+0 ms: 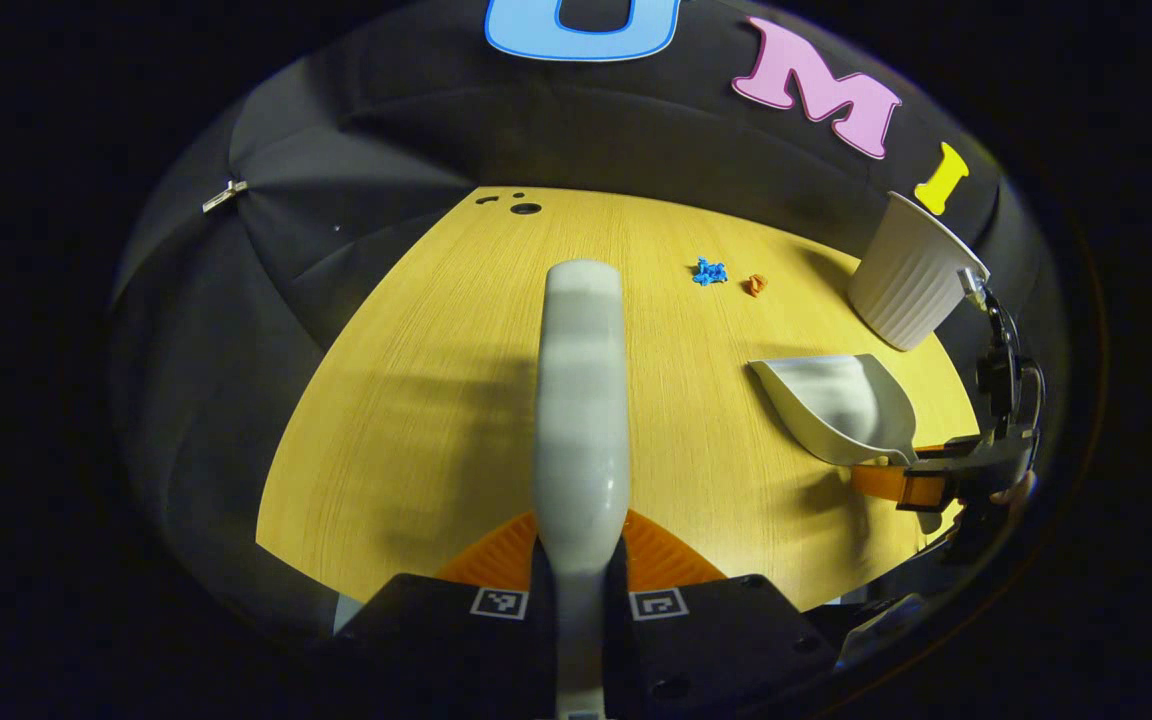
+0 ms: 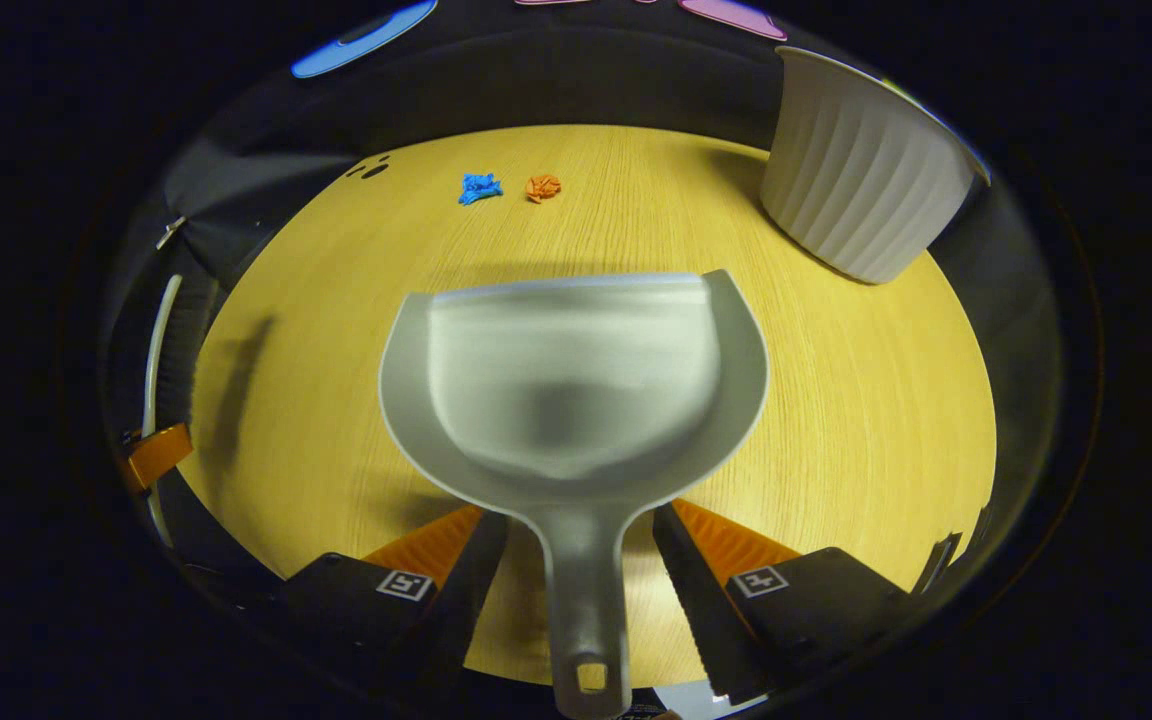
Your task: Pick up the small broom and dustpan from the desktop, sweep the trash into the dustpan with the broom, and then empty the trash into the garbage bin.
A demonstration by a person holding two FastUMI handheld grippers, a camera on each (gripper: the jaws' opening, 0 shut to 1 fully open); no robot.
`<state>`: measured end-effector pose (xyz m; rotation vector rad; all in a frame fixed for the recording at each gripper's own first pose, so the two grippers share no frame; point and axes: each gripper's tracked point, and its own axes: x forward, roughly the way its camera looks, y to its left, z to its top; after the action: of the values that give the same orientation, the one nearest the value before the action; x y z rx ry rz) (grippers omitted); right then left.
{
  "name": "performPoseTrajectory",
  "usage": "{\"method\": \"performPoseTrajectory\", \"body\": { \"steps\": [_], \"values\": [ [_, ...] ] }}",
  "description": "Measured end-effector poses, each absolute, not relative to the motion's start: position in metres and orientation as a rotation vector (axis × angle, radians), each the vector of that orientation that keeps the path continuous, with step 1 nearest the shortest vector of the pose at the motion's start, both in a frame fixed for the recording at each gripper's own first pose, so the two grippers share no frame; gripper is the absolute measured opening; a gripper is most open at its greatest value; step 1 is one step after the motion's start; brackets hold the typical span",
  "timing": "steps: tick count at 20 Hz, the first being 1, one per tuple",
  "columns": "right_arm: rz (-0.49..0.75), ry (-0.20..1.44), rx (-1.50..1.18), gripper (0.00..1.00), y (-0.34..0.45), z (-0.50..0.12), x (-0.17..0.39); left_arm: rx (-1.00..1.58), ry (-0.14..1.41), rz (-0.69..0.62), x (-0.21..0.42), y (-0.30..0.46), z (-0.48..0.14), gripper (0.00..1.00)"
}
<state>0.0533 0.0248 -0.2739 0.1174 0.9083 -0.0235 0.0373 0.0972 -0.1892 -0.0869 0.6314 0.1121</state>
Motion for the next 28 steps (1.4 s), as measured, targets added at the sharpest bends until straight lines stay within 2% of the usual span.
{"method": "performPoseTrajectory", "body": {
  "steps": [2, 3, 5, 7, 13, 20, 22, 23, 25, 26, 28],
  "values": [
    [-0.018, 0.902, 0.098, 0.74, 0.021, -0.277, 0.059, -0.078, 0.633, 0.112, 0.042, 0.093, -0.185, 0.22],
    [-0.006, 0.905, 0.089, 0.55, 0.021, -0.277, 0.059, -0.068, 0.636, 0.109, 0.044, 0.091, -0.183, 0.23],
    [0.005, 0.913, 0.071, 0.52, 0.017, -0.276, 0.059, -0.037, 0.646, 0.105, 0.052, 0.086, -0.180, 0.22],
    [0.039, 0.930, 0.068, 0.42, 0.019, -0.276, 0.059, 0.019, 0.660, 0.109, 0.060, 0.083, -0.179, 0.23],
    [0.139, 0.976, 0.078, 0.37, 0.017, -0.276, 0.061, 0.027, 0.690, 0.079, 0.106, 0.056, -0.176, 0.23],
    [0.243, 1.011, -0.020, 0.34, -0.005, -0.275, 0.067, 0.073, 0.715, 0.012, 0.194, 0.055, -0.161, 0.22],
    [0.260, 1.021, -0.046, 0.33, -0.015, -0.275, 0.069, 0.131, 0.727, 0.003, 0.223, 0.060, -0.158, 0.22],
    [0.266, 1.025, -0.047, 0.36, -0.020, -0.273, 0.071, 0.176, 0.731, -0.005, 0.236, 0.061, -0.156, 0.23],
    [0.281, 1.032, -0.061, 0.33, -0.029, -0.270, 0.074, 0.280, 0.755, -0.030, 0.261, 0.063, -0.156, 0.23],
    [0.289, 1.035, -0.066, 0.36, -0.032, -0.270, 0.076, 0.326, 0.765, -0.042, 0.271, 0.063, -0.156, 0.23],
    [0.299, 1.043, -0.069, 0.33, -0.042, -0.270, 0.079, 0.391, 0.767, -0.059, 0.298, 0.062, -0.154, 0.24]
  ]
}}
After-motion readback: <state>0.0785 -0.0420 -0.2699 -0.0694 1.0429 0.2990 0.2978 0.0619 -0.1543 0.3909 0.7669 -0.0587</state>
